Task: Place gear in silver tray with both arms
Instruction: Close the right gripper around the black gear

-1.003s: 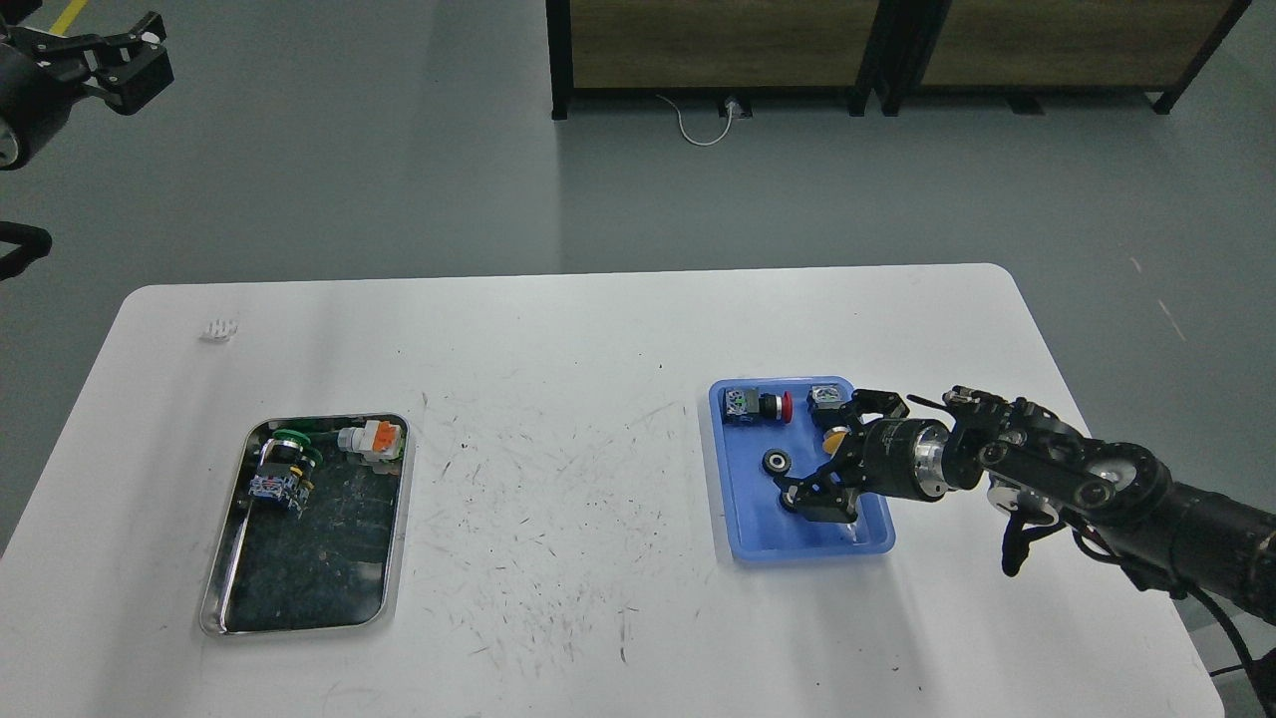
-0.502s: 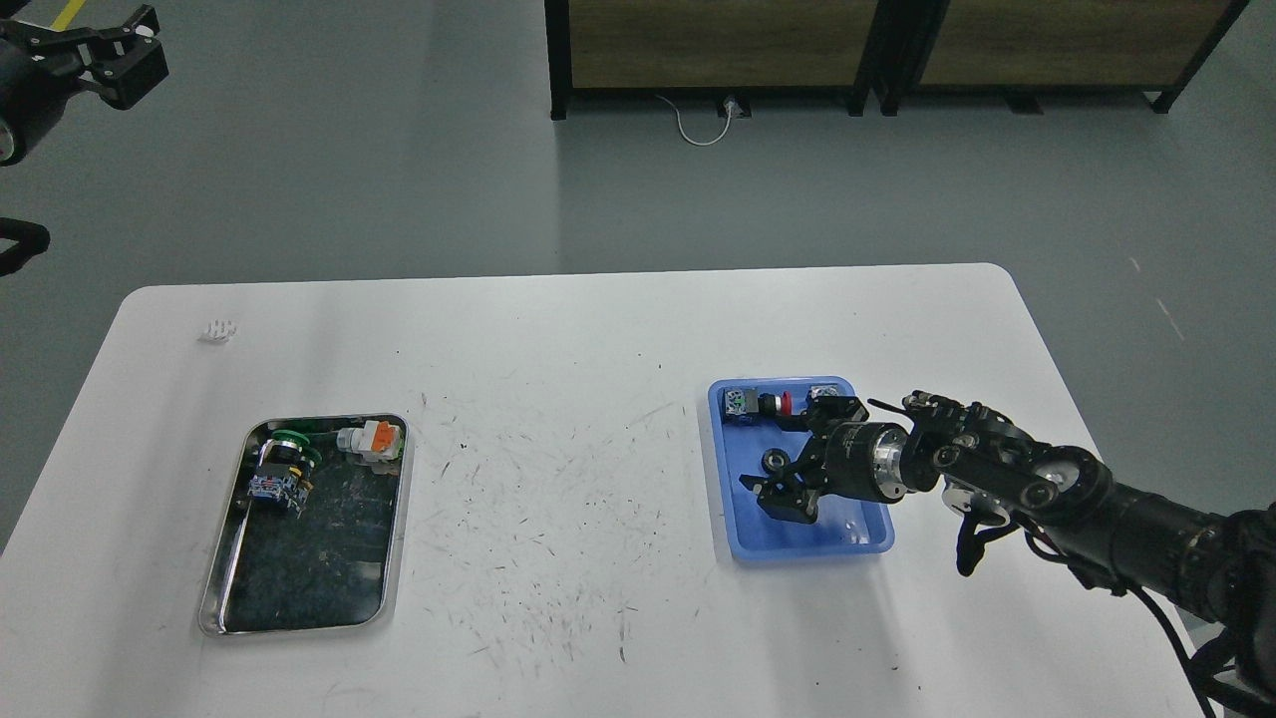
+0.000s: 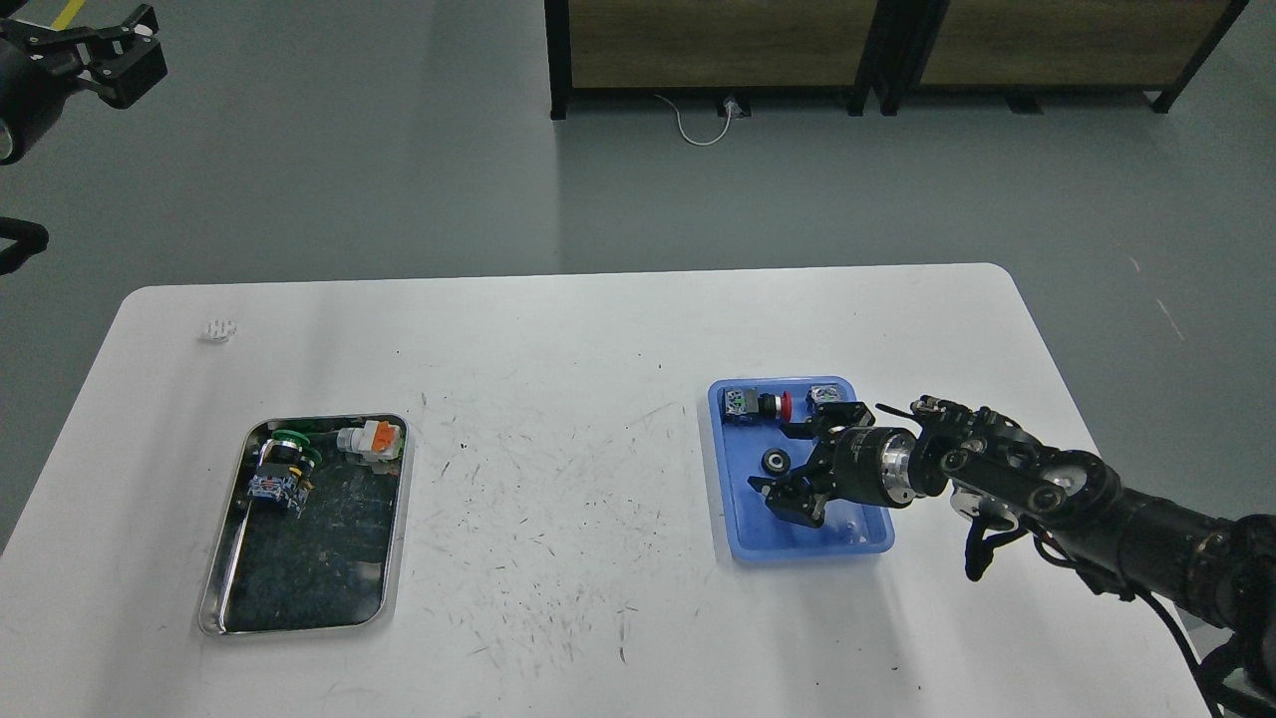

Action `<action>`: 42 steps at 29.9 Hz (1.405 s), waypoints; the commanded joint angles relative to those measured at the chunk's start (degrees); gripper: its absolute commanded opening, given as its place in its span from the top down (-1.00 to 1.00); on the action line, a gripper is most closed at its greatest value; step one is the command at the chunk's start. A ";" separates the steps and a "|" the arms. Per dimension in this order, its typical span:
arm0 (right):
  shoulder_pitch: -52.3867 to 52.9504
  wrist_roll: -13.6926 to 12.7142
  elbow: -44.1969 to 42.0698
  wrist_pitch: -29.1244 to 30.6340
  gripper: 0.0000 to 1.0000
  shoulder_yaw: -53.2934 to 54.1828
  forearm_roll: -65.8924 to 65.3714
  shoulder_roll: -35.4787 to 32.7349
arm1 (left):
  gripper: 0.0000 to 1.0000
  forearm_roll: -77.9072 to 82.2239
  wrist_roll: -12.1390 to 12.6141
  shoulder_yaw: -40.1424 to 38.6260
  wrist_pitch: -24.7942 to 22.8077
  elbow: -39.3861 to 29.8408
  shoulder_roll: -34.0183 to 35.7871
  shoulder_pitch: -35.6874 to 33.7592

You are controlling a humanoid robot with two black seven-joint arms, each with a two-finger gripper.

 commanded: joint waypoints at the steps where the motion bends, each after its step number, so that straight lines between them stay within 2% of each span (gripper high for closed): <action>1: -0.23 0.00 -0.18 0.00 -0.49 0.00 -0.79 0.12 | -0.98 0.00 0.06 0.01 0.00 0.00 0.04 -0.05; 19: -0.14 0.09 -1.06 0.00 -0.20 0.80 -0.79 -0.05 | -0.98 0.00 0.06 0.01 0.00 0.00 0.22 -0.14; 42: -0.05 0.09 -0.97 1.75 0.40 0.88 -0.79 0.21 | -0.98 0.00 0.15 -0.08 0.00 0.09 0.39 -0.23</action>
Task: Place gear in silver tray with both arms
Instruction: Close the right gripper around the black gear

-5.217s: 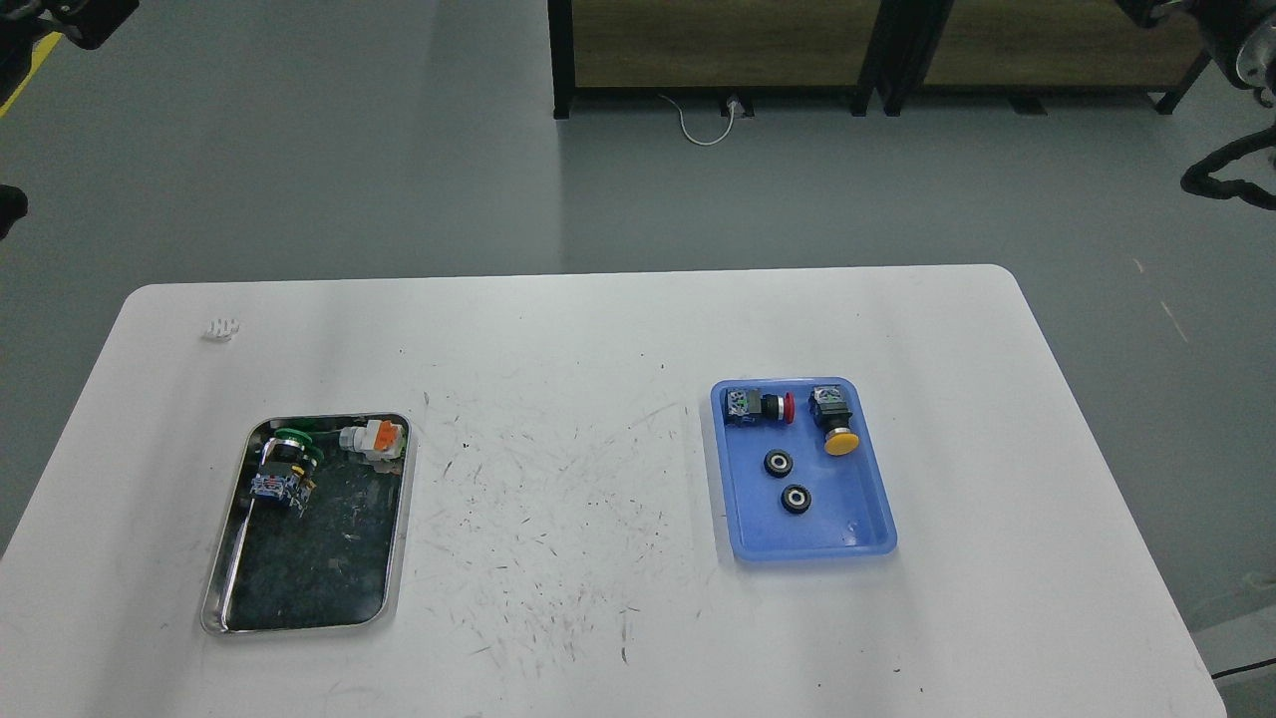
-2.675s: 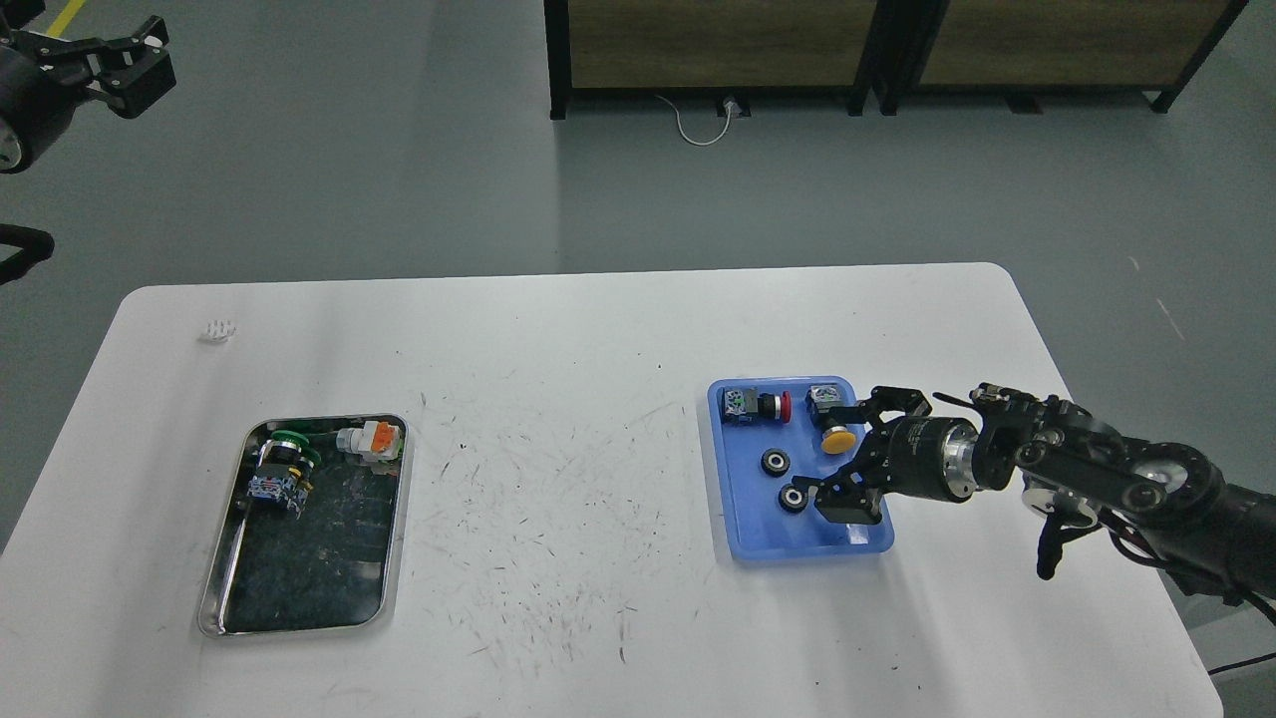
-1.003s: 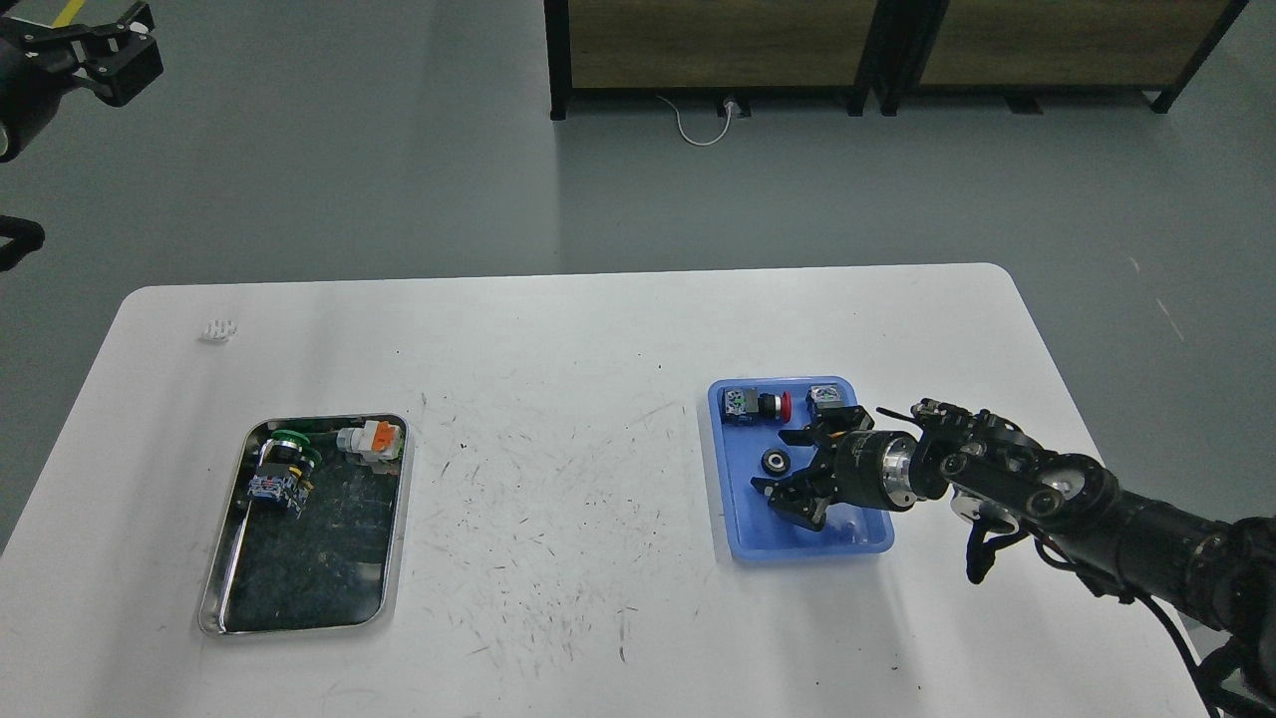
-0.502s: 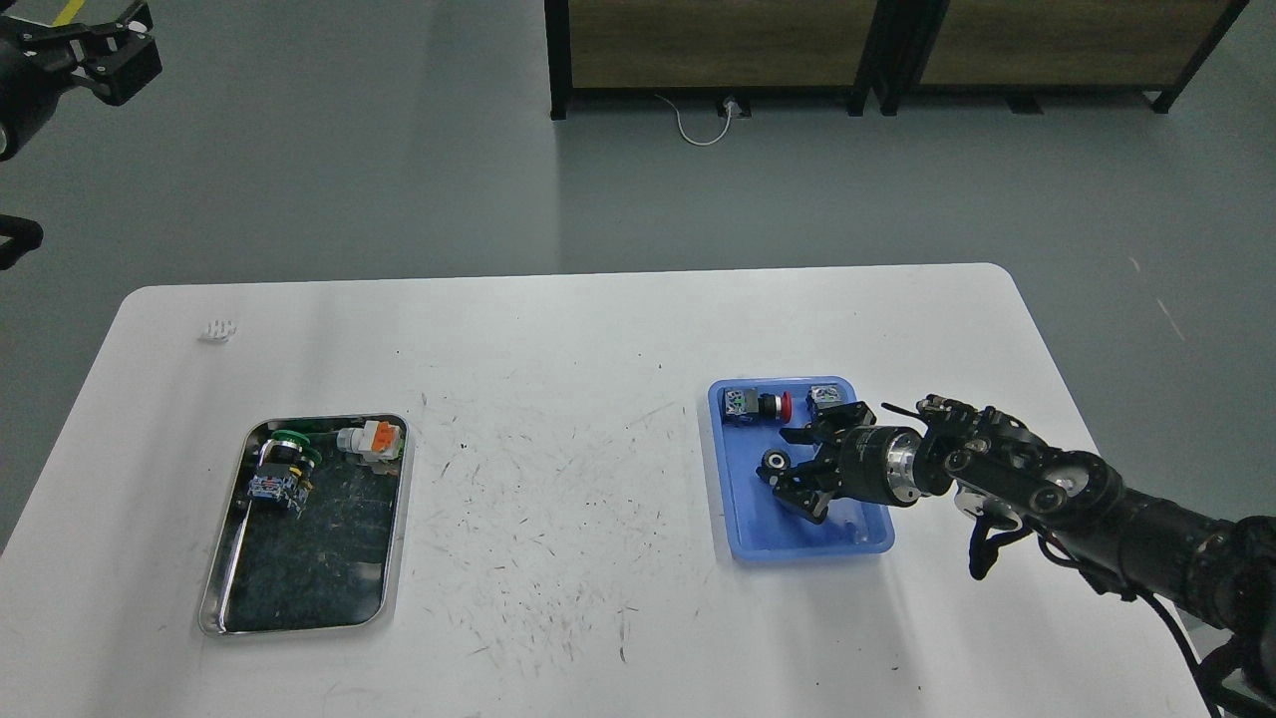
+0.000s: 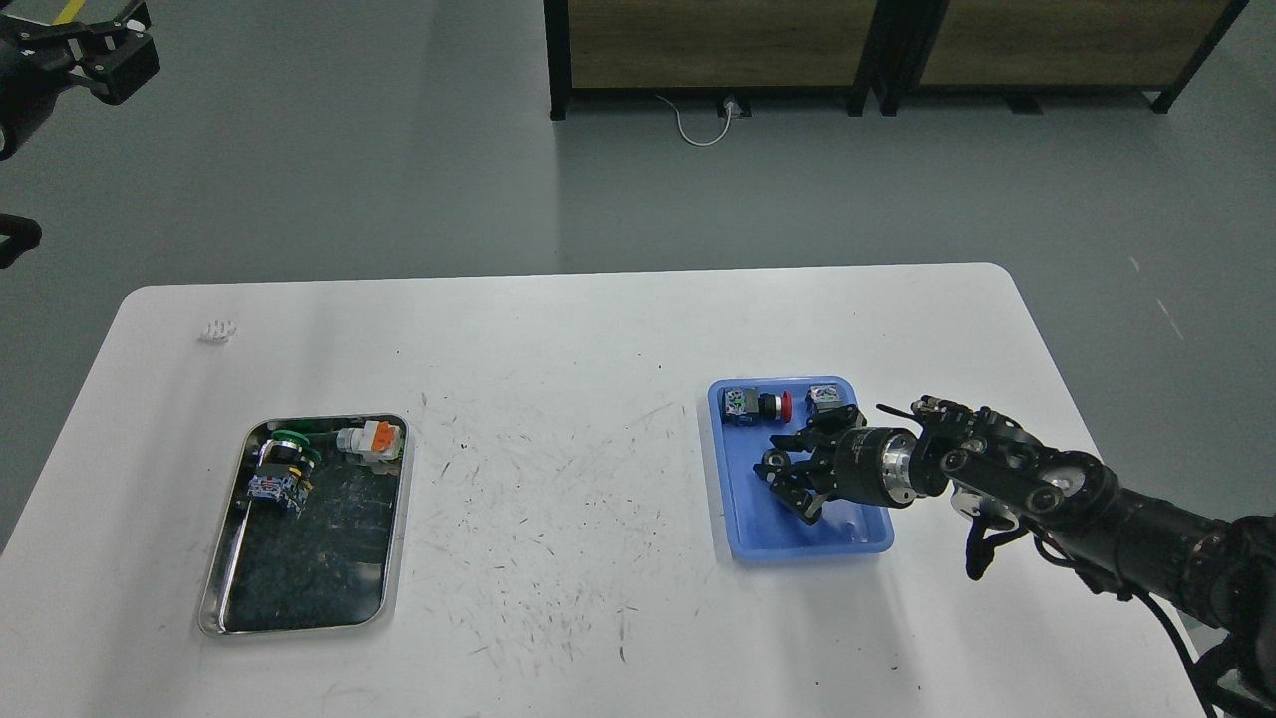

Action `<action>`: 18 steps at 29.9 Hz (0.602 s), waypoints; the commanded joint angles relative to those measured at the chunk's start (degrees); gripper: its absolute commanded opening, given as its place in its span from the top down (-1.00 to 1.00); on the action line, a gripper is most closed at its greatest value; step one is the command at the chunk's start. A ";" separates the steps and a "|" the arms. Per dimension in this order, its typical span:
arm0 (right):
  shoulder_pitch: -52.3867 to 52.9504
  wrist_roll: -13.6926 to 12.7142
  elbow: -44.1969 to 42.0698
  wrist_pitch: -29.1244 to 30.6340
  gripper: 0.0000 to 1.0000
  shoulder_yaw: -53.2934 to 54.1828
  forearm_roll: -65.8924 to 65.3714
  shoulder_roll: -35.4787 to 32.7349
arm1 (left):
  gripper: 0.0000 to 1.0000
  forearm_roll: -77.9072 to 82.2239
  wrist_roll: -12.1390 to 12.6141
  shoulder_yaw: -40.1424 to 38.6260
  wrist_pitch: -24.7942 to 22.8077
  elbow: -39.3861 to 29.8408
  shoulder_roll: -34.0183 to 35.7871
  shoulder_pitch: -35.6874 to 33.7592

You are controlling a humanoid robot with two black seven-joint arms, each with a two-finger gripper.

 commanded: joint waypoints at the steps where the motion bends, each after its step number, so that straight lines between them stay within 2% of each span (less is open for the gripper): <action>1: 0.08 -0.02 0.09 0.68 0.42 0.02 0.00 -0.22 | -0.98 0.00 0.00 0.08 0.04 0.00 0.07 0.01; 7: 0.08 0.07 0.35 1.38 0.53 0.02 0.00 -0.57 | -0.98 0.00 0.09 0.08 0.04 0.00 0.07 0.01; 11: 0.08 -0.02 0.87 1.56 0.53 0.19 0.00 -1.01 | -0.98 0.00 0.09 0.08 0.13 0.00 0.07 0.01; 18: 2.71 0.07 6.14 1.99 0.50 1.77 0.09 -6.72 | -0.98 0.09 0.26 0.08 0.31 0.00 0.16 0.01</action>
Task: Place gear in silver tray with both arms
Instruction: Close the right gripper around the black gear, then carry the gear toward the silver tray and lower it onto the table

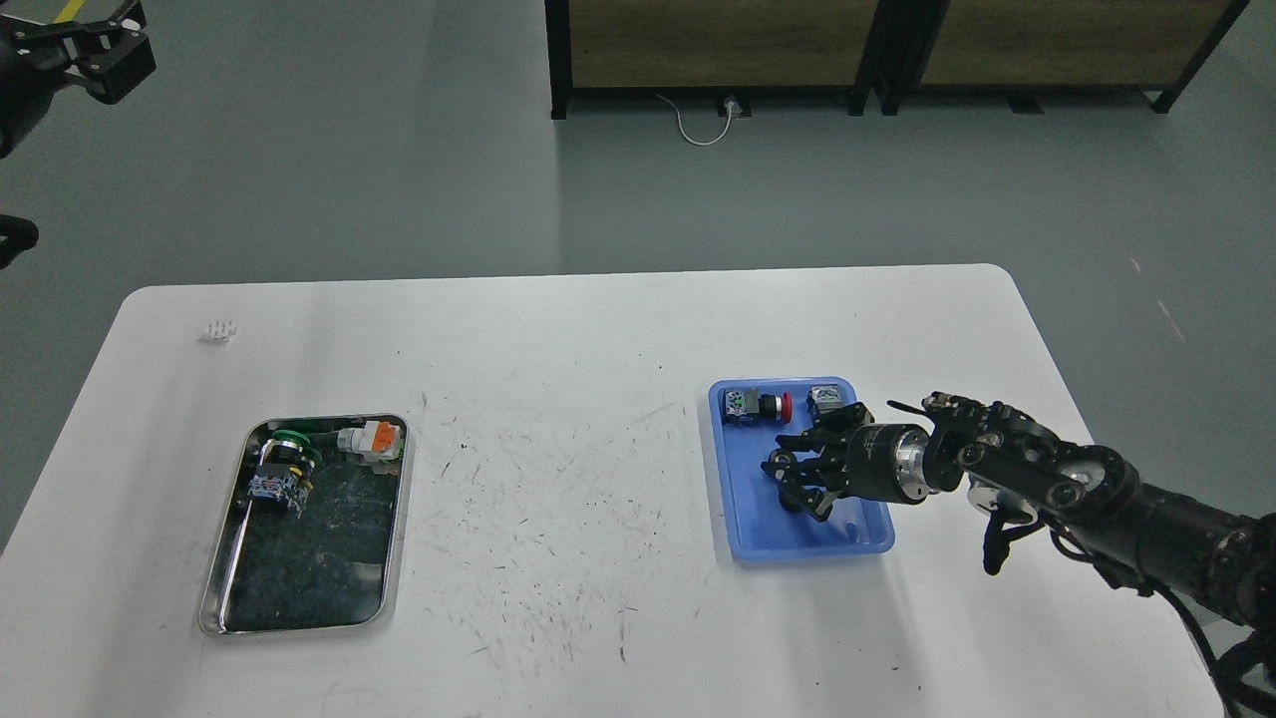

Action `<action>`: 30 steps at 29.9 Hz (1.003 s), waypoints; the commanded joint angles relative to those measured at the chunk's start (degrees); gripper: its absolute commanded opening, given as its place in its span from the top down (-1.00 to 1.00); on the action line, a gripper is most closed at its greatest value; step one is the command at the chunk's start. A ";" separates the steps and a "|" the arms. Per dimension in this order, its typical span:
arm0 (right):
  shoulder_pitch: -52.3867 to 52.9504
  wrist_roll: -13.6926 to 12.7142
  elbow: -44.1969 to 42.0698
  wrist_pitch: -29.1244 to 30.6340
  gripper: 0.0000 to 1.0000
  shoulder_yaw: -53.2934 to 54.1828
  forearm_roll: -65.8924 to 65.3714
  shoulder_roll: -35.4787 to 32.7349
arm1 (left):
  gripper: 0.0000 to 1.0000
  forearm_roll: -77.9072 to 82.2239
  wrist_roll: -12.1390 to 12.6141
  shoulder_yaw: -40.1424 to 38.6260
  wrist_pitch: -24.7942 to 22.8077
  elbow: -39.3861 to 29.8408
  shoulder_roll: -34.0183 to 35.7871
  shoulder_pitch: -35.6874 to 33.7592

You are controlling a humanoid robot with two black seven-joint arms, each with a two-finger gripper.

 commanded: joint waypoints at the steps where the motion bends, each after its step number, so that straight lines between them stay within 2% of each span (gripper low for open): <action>1: 2.25 0.26 2.96 0.74 0.49 1.09 0.15 -2.71 | -0.98 0.35 0.09 0.01 0.01 -0.02 -0.09 0.00; 6: 5.24 0.26 4.20 1.01 0.47 0.04 0.15 -1.14 | -0.98 1.58 0.44 0.01 0.01 -0.02 -0.35 0.09; 20: 12.45 0.26 -1.60 1.01 0.45 -11.39 0.33 18.28 | -0.98 1.93 0.53 0.10 0.10 -0.02 -0.70 0.09; 30: 12.37 0.17 -4.94 0.92 0.44 -15.61 0.33 26.03 | -0.98 2.02 0.53 1.33 0.80 -0.02 -0.79 0.09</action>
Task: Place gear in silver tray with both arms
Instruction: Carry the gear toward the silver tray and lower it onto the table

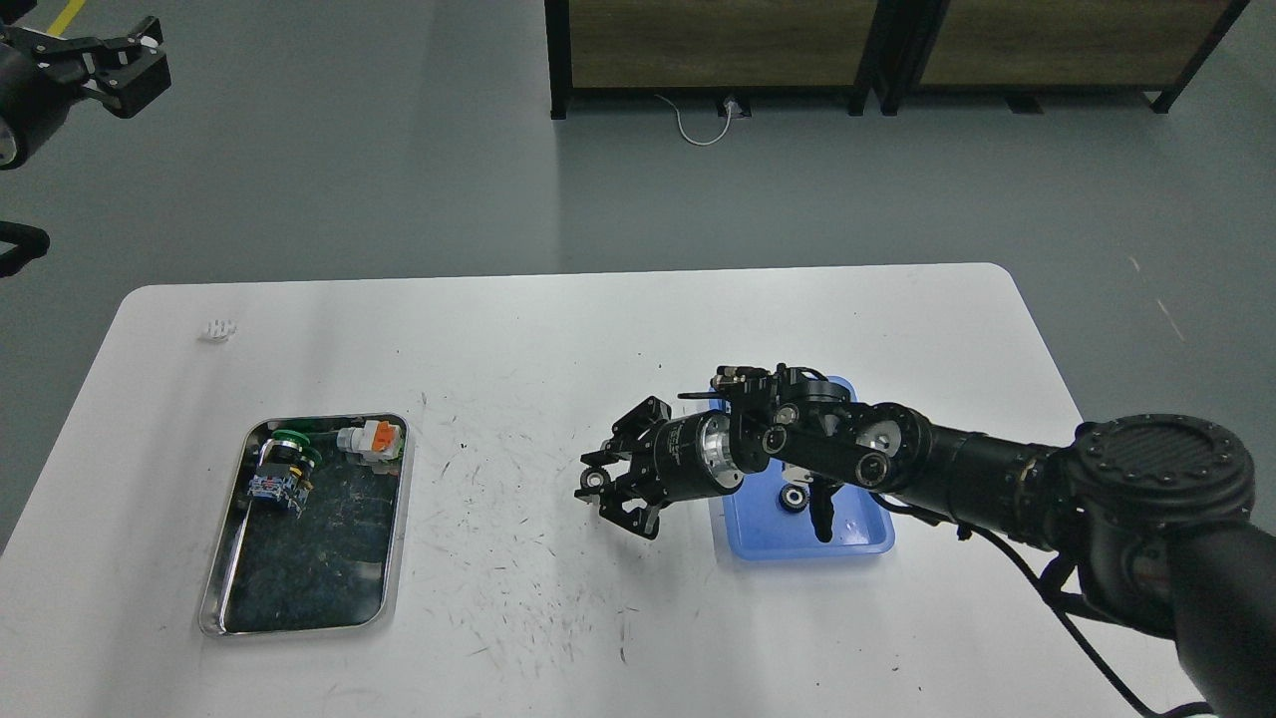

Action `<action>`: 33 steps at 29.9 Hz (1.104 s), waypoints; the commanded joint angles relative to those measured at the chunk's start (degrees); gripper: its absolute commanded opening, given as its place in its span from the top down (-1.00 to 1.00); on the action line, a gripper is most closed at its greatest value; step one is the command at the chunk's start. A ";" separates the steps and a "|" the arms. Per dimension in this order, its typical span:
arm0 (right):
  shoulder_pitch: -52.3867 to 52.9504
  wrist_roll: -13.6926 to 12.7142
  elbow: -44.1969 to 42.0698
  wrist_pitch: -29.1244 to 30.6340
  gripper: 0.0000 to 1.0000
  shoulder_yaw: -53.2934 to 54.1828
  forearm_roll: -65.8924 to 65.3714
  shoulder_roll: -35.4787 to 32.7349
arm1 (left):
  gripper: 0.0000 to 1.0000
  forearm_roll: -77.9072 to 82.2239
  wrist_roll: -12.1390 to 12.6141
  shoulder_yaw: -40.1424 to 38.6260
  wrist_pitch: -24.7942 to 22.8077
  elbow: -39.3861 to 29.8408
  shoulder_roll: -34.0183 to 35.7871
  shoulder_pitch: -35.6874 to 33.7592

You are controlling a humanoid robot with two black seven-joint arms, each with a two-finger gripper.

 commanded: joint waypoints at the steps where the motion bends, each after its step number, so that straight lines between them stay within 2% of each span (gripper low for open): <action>1: -0.09 0.01 -1.31 -0.02 0.44 -0.88 0.12 1.93 | -0.98 -0.03 0.00 0.20 0.40 0.00 -0.06 -0.08; 15: -1.32 -0.08 -6.85 -0.02 0.39 -3.96 -0.14 1.93 | -0.98 -0.03 0.09 0.20 0.93 0.00 -0.06 -0.25; 33: -0.26 0.71 -6.85 -0.19 0.34 -3.43 0.39 1.93 | -0.98 -0.03 0.09 0.20 0.93 0.00 0.11 -0.78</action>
